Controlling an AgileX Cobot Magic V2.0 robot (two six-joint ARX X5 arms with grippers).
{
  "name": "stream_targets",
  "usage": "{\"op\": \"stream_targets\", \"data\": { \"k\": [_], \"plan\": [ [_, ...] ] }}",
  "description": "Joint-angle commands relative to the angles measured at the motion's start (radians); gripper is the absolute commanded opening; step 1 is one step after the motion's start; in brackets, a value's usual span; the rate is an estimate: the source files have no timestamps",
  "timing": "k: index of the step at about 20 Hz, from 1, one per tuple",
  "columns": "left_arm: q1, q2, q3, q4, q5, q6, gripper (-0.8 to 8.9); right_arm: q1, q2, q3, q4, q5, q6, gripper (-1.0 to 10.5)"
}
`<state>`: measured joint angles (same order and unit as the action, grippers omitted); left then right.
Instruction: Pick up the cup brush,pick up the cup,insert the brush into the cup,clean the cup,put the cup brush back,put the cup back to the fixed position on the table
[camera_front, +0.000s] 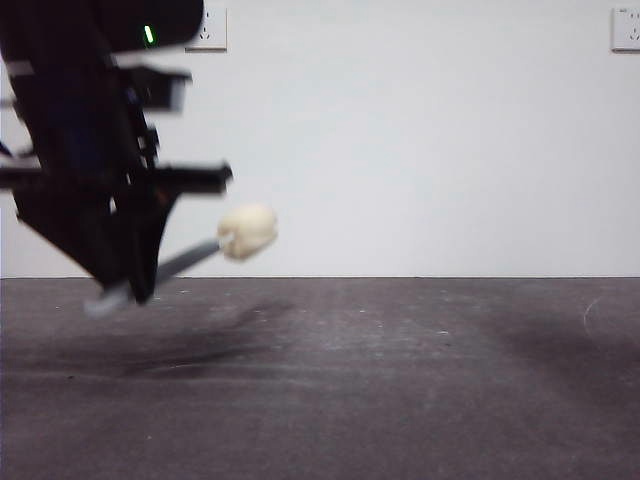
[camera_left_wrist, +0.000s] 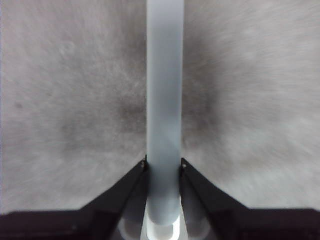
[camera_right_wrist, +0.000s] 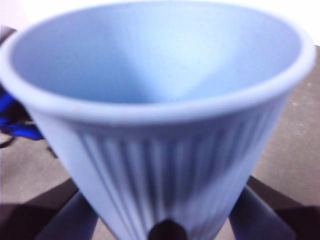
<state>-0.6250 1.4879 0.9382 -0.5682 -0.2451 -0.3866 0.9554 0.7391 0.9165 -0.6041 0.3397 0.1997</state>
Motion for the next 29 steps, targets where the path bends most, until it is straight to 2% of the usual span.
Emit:
{"op": "stream_targets", "data": {
  "k": [1, 6, 11, 14, 15, 17, 18, 24, 26, 28, 29],
  "plan": [
    [0.021, 0.063, -0.009, 0.044, 0.021, -0.018, -0.09, 0.002, -0.028, 0.003, -0.011, 0.002, 0.014, -0.2],
    [0.044, 0.167, -0.009, 0.122, 0.046, -0.034, -0.09, 0.002, -0.047, 0.003, -0.03, 0.002, 0.021, -0.2],
    [0.044, 0.226, -0.009, 0.135, 0.064, -0.045, -0.09, 0.002, -0.043, 0.003, -0.037, 0.001, 0.021, -0.2],
    [0.044, 0.229, -0.009, 0.137, 0.085, -0.09, 0.03, 0.002, -0.043, 0.003, -0.038, 0.001, 0.021, -0.2],
    [0.044, 0.229, -0.009, 0.137, 0.108, -0.111, 0.3, 0.002, -0.043, 0.003, -0.042, 0.001, 0.021, -0.2],
    [0.044, 0.229, -0.009, 0.129, 0.124, -0.114, 2.63, 0.002, -0.043, 0.003, -0.05, 0.001, 0.021, -0.2],
    [0.044, 0.229, -0.009, 0.121, 0.124, -0.114, 3.42, 0.002, -0.043, 0.003, -0.056, 0.001, 0.021, -0.2],
    [0.044, 0.192, -0.007, 0.074, 0.149, -0.07, 3.47, 0.002, -0.018, 0.002, -0.055, 0.024, 0.017, -0.2],
    [0.044, 0.125, -0.007, 0.07, 0.142, -0.044, 3.47, 0.002, 0.014, -0.032, 0.019, 0.059, 0.013, -0.2],
    [0.044, 0.031, -0.007, 0.05, 0.142, -0.023, 3.47, -0.002, 0.059, -0.124, 0.192, 0.069, -0.01, -0.2],
    [0.044, -0.024, -0.007, 0.035, 0.143, -0.003, 3.47, -0.009, 0.089, -0.177, 0.285, 0.115, -0.022, -0.2]
  ]
}}
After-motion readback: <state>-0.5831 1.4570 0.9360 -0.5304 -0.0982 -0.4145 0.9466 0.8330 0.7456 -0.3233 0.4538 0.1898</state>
